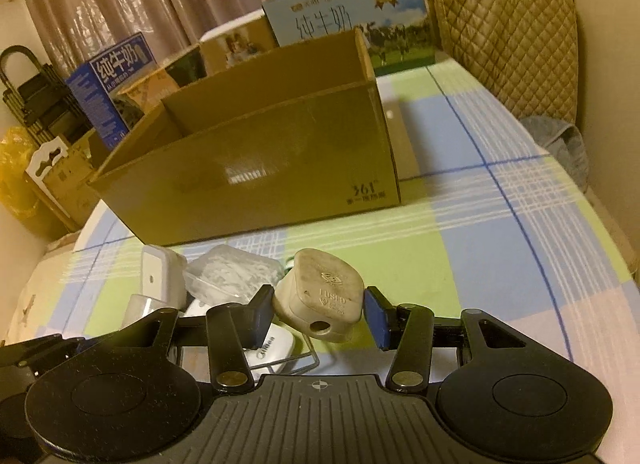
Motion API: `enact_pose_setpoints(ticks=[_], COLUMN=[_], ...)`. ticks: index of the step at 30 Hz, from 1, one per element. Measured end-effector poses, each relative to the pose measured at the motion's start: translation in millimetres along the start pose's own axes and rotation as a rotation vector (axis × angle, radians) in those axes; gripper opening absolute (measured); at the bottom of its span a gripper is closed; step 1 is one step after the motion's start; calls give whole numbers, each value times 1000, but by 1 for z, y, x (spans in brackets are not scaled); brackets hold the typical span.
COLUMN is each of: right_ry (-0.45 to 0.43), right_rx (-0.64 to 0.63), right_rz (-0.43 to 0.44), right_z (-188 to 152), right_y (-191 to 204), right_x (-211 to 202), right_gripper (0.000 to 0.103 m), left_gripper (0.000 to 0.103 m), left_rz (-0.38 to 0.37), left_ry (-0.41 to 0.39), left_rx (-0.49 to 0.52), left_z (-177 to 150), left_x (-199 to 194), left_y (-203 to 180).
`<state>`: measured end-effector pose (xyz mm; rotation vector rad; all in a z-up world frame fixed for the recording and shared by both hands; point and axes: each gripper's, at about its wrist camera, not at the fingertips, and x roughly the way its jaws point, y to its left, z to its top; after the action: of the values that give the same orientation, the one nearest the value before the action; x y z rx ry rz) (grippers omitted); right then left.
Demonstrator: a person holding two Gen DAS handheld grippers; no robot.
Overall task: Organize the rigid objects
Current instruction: 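Lift the cup with the left tool while the right tool carries the plug over the box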
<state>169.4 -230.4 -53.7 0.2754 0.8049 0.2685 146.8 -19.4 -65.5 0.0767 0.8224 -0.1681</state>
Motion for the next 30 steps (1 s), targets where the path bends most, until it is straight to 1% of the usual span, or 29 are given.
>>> enact_pose_setpoints(ticks=[6,11,16,21,26,30], right_ry=[-35,-43,-46,-69,-89,-99], right_rx=[-37,-65,-78,-105,-128,-140], right_rz=[3,4,5,11,12,18], right_z=[11,16,24,36,47,53], right_y=[15,27,33,41,48,52], right_x=[-18,-28,-35,-44,-52,-55], right_gripper=[45,45,45,45,45,45], left_gripper=[48,48,48,48,48,48], left_rz=[3,1,-24,-36,-36,-42], left_ry=[-29,-46,-71,-97,-105,-105], left_rx=[-5,-5,-19,-17,-11,-11], left_z=[10,18,31,48,61,66], left_x=[-16,-28,-40,-49,-55,-59], left_y=[6,10,16,22,25,27])
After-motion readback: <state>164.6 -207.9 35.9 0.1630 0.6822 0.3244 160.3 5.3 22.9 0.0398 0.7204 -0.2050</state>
